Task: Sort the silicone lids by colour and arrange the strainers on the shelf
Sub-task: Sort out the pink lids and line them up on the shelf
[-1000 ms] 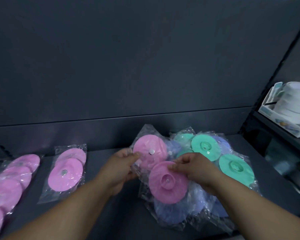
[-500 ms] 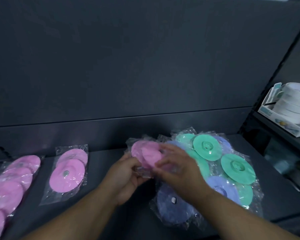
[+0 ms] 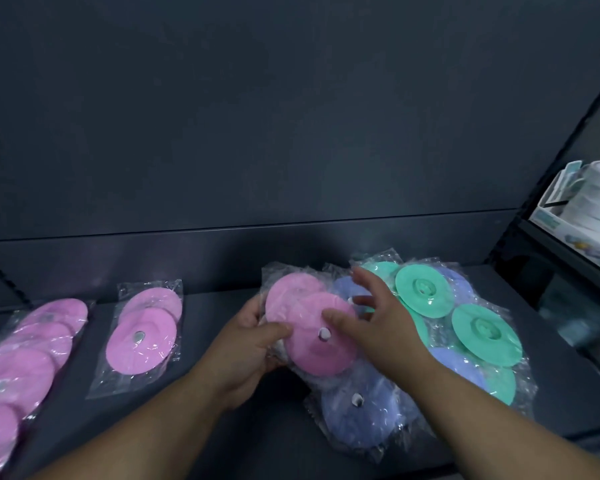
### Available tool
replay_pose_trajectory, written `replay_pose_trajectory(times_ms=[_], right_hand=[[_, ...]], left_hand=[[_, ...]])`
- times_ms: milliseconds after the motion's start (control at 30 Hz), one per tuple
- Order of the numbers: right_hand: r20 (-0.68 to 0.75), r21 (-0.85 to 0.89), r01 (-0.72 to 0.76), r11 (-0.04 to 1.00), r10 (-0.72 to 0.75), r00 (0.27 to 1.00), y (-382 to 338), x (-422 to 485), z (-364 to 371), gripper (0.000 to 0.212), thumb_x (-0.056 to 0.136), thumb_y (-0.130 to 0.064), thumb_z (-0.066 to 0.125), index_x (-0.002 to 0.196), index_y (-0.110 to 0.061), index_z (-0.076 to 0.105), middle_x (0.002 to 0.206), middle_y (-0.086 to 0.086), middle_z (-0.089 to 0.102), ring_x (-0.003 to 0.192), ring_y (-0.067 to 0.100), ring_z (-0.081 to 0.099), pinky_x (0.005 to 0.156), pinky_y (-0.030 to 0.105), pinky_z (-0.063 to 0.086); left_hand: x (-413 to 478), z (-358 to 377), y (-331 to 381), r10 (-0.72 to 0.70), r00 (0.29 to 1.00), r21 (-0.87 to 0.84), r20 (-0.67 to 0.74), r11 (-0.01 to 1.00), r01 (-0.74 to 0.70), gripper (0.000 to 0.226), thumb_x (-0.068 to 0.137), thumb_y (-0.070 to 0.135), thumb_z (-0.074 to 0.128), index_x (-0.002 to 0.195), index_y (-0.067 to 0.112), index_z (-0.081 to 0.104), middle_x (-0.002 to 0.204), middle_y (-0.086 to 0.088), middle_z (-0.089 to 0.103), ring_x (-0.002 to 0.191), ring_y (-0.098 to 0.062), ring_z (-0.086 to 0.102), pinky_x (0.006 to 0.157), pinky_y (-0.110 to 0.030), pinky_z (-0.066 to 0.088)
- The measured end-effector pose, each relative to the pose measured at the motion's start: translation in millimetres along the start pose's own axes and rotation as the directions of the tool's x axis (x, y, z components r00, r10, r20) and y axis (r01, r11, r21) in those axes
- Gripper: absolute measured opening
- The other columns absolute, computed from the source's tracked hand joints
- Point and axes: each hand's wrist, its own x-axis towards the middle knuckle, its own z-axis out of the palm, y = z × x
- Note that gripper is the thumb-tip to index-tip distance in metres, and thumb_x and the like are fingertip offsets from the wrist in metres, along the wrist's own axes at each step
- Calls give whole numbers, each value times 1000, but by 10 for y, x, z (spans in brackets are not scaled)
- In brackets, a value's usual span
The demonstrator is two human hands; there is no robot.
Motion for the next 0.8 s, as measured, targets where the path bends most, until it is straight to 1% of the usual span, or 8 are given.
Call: replay_pose_trajectory(times_ms=[167, 300, 433, 500, 567, 633, 700, 800], right_hand=[[286, 354, -302, 885, 205, 936, 44, -49, 82, 43, 77, -22, 77, 118, -15, 63, 103, 4, 73, 94, 21, 70, 87, 37, 56], [283, 469, -391, 792, 284, 916, 120, -104, 174, 9, 85, -20, 69, 92, -14, 71, 91, 12, 72, 83, 27, 65, 80, 41, 53], [275, 517, -446, 730, 352, 895, 73, -134, 249, 13, 92, -20, 61, 83, -13, 66, 87, 15, 64, 81, 26, 56, 73, 43, 47], [140, 306, -289, 907, 257, 956, -10, -121, 191, 14, 92, -26, 60, 88, -15, 67, 91, 7, 67, 83, 18, 59, 78, 36, 48], [32, -181, -54, 982, 61, 998, -81, -122, 80, 28, 84, -43, 65, 106, -25, 63, 107, -7, 63, 99, 11, 57, 86, 27, 43], [177, -595, 57, 802, 61, 982, -47, -204, 10, 86, 64, -67, 70, 137, -42, 34, 146, -7, 33, 136, 17, 30, 109, 38, 28], [330, -766, 139, 627, 199, 923, 59, -367, 41, 124, 48, -75, 72, 144, -50, -2, 157, -12, -15, 145, 25, -16, 114, 59, 3], [384, -781, 186, 596, 224, 896, 231, -490, 81, 125, 48, -68, 76, 145, -48, -1, 155, -16, -22, 141, 24, -31, 112, 64, -4]], left_hand=[[-21, -9, 5, 31, 997, -112, 66, 993, -24, 54, 85, -15, 39, 119, 22, 57, 111, -14, 67, 83, -26, 66, 65, -37, 52], [-93, -10, -40, 27, 995, -189, 99, 982, -8, 39, 82, 0, 54, 118, 16, 57, 109, -16, 69, 85, -29, 68, 66, -38, 56], [-122, 10, -91, 30, 1000, -104, 9, 994, -29, 35, 83, -2, 59, 114, 14, 57, 106, -13, 71, 95, -32, 67, 83, -46, 54], [-85, -29, -98, 62, 992, -49, -109, 996, -67, 33, 84, -8, 58, 110, 13, 58, 100, -11, 73, 88, -28, 69, 79, -42, 56], [-29, -144, -97, 103, 965, -3, -241, 994, -107, 34, 85, -8, 59, 111, 13, 59, 104, -13, 71, 91, -28, 68, 84, -45, 55], [8, -286, -106, 131, 930, 12, -342, 991, -135, 33, 84, -6, 62, 108, 17, 60, 108, -12, 69, 95, -29, 67, 89, -48, 52], [6, -388, -129, 146, 905, 19, -399, 988, -152, 31, 84, -3, 63, 105, 20, 60, 106, -9, 69, 97, -28, 66, 92, -48, 51], [-25, -437, -192, 168, 900, 50, -401, 986, -161, 36, 85, -2, 63, 117, 15, 60, 108, -8, 69, 100, -26, 66, 94, -48, 51]])
